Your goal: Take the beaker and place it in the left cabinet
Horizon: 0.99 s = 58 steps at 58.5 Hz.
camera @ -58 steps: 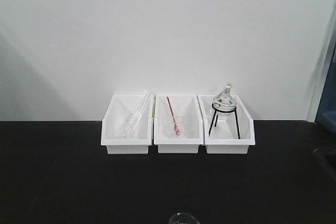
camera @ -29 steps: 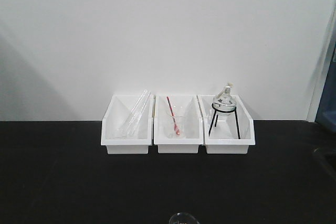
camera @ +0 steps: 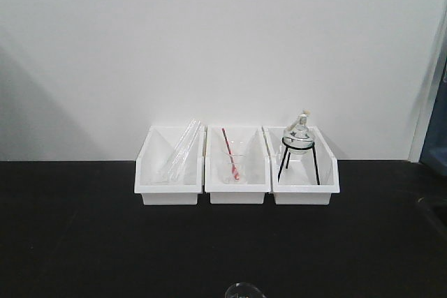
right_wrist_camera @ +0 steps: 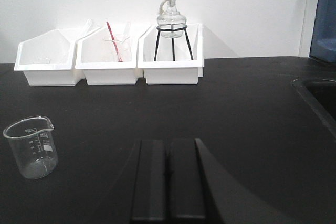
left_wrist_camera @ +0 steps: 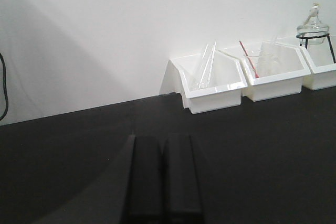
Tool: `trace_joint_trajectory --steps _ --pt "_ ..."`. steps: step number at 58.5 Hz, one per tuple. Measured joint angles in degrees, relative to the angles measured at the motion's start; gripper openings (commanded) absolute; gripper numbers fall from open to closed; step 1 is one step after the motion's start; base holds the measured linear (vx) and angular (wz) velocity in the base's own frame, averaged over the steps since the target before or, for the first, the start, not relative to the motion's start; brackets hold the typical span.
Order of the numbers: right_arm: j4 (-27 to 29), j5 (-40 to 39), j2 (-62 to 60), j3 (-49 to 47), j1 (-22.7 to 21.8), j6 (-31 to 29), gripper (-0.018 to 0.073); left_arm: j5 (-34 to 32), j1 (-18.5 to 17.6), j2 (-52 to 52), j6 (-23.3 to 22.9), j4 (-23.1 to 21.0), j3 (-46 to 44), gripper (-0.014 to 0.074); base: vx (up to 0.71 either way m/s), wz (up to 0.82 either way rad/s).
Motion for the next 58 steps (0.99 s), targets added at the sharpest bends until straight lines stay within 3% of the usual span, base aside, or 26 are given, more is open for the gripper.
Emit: trace_joint_trajectory --steps 20,31,44,58 --pt "0.1 -15.7 0.0 0.0 0.0 -1.1 -0.0006 0.0 0.0 0.0 0.0 0.0 0.0 0.0001 0.00 0.00" --pt "0.1 -8.1 2.4 -9.1 0.0 -1.2 -0.0005 0.0 0.0 0.0 0.0 0.0 0.0 0.0001 0.00 0.00" --pt "-2.7 1.0 13.7 -18.0 0.0 -2.2 -0.0001 0.0 0.0 0.0 0.0 0.0 0.0 0.0001 0.00 0.00" --pt "-3.2 -0.9 23.6 -18.5 0.0 -2.3 0.0040 0.0 0.0 0.0 0.0 0.0 0.0 0.0001 0.00 0.00"
